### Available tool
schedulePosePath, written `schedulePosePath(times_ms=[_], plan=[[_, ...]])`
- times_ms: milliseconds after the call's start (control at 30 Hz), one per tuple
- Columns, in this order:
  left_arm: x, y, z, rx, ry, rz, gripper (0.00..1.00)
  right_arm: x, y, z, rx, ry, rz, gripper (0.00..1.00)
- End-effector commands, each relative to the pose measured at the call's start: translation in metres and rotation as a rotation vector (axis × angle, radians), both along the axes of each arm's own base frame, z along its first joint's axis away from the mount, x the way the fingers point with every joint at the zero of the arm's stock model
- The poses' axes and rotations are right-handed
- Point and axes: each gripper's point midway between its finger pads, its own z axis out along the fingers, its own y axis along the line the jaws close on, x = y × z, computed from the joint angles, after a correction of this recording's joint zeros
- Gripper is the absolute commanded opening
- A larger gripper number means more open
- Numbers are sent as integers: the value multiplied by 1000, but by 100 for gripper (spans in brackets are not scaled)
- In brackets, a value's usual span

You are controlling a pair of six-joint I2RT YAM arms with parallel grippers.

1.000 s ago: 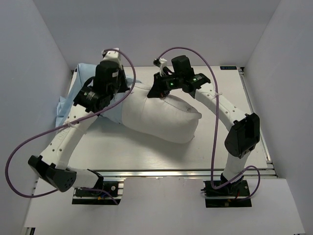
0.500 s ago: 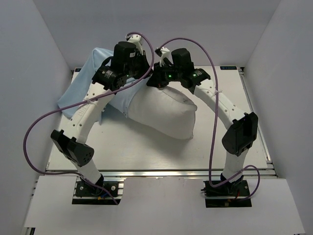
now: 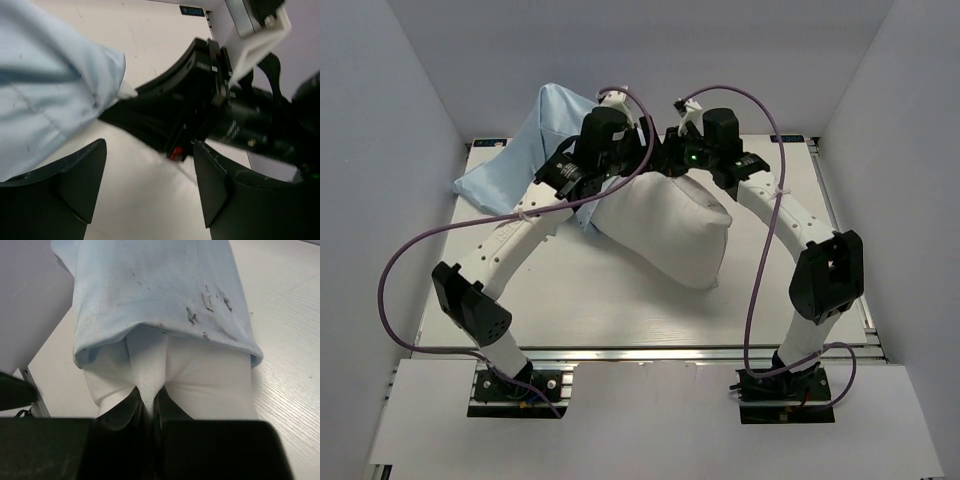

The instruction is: Put the pillow into the pillowcase

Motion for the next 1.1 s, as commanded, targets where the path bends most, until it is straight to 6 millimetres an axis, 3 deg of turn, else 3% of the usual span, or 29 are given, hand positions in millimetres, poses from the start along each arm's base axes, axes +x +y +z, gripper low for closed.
schedulePosePath(times_ms=[0,100,133,167,233,267,367,400,500,667,700,767,800,833,933,967,1000,1067], plan=[[-25,39,71,-8,-136,88,80,26,-28,25,82,-61,-45,0],[-34,62,70,42,-155,139,80,45,-47,8,43,-36,-66,3],[-46,73,79,27,-181,148,80,50,-51,0,28,-26,-75,7],[-48,76,53,58,-150,151,80,56,-60,-4,19,-21,-90,16],[-62,90,40,61,-140,165,79,63,-66,-10,3,-17,-85,29],[-63,97,-2,126,-83,186,79,66,-72,-11,-1,-13,-87,42],[-71,117,-41,174,-56,244,79,71,-81,-7,-24,-42,-63,59],[-74,122,-71,220,-18,252,79,72,-85,-3,-35,-60,-63,63],[-71,128,-90,251,-20,278,81,81,-109,16,-93,-137,-105,75],[-48,120,-94,292,-29,263,82,98,-160,51,-252,-330,-211,83],[-41,116,-103,309,-7,246,82,97,-164,55,-271,-361,-212,84],[-26,117,-97,316,-8,245,82,88,-166,69,-307,-445,-183,89],[-18,115,-109,340,23,237,83,81,-163,64,-312,-446,-155,90],[-11,112,-102,333,18,225,83,69,-154,70,-294,-467,-105,89],[6,112,-114,349,55,186,83,49,-139,41,-359,-421,-12,89],[14,111,-109,337,38,181,83,42,-128,31,-379,-408,12,89],[17,109,-110,347,28,158,83,36,-126,8,-408,-372,27,89],[28,98,-110,335,12,113,83,34,-124,-13,-456,-343,-2,89]])
